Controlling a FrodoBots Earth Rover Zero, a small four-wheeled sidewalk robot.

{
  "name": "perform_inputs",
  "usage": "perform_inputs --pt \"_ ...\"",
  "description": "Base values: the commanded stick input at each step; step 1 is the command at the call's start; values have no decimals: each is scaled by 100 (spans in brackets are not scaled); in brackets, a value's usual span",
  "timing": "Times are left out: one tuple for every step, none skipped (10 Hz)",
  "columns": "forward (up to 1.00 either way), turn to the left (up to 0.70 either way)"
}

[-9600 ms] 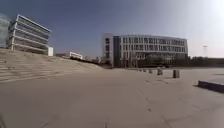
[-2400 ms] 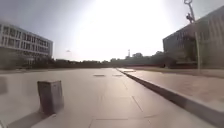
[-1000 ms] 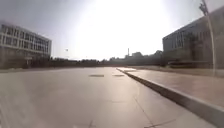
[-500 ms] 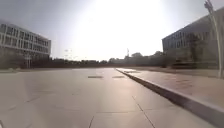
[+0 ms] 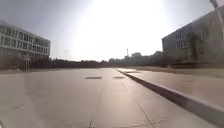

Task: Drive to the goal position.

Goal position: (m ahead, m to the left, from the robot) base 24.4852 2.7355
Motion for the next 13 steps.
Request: perform_inputs --pt "70 0" --pt "70 0" --pt "70 0" --pt "70 0" --pt "70 0" --pt "70 0" --pt "70 0" --pt "70 0" --pt "70 0" --pt "70 0" --pt "70 0" --pt "70 0" --pt "70 0"
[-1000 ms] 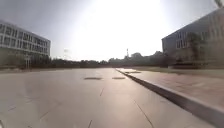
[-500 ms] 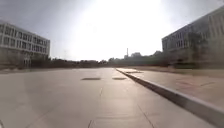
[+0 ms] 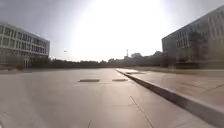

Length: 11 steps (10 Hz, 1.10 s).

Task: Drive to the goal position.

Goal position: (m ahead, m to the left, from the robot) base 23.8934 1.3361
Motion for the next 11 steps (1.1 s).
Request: perform_inputs --pt "70 0" --pt "70 0" --pt "70 0" --pt "70 0" --pt "70 0" --pt "70 0" --pt "70 0" --pt "70 0" --pt "70 0" --pt "70 0" --pt "70 0"
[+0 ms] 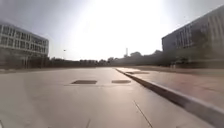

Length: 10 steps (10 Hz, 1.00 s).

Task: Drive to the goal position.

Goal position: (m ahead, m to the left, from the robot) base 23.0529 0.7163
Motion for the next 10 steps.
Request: perform_inputs --pt "70 0" --pt "70 0" --pt "70 0" --pt "70 0" --pt "70 0" --pt "70 0" --pt "70 0" --pt "70 0" --pt "70 0" --pt "70 0"
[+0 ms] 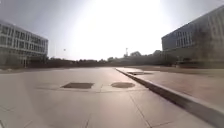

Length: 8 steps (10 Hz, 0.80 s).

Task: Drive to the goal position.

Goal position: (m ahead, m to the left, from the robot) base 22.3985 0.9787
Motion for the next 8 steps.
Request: perform_inputs --pt "70 0" --pt "70 0" --pt "70 0" --pt "70 0" --pt "70 0" --pt "70 0" --pt "70 0" --pt "70 0"
